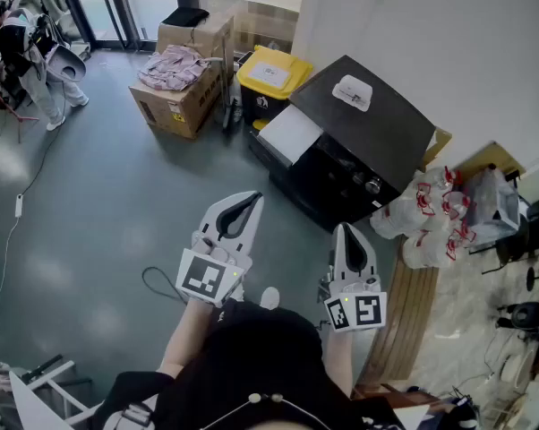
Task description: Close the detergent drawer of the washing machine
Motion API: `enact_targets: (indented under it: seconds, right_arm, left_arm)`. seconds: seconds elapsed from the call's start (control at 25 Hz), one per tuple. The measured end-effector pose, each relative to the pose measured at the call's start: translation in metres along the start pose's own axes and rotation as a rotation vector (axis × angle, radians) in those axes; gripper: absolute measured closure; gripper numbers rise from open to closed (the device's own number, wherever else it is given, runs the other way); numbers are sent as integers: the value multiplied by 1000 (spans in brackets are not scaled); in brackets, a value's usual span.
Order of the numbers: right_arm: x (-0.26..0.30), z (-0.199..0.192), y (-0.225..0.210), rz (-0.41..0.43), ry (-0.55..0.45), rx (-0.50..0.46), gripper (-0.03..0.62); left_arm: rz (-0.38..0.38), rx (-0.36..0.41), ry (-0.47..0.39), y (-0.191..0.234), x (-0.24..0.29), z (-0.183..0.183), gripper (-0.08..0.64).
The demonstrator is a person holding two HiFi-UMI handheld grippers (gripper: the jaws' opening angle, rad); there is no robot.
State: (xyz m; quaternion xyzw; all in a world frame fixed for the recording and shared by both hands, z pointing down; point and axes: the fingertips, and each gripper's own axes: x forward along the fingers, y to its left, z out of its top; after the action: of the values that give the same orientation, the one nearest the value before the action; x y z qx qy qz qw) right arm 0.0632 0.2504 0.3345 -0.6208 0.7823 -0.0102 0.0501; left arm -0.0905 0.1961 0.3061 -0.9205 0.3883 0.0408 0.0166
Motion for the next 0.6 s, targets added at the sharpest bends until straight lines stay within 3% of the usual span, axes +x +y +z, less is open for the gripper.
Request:
enact_targets:
  seconds: [0.6]
  right_arm:
    - [5,-1,5,6,8,-1,591]
  left_arm:
    - [14,-23,4,11,-3,2,555]
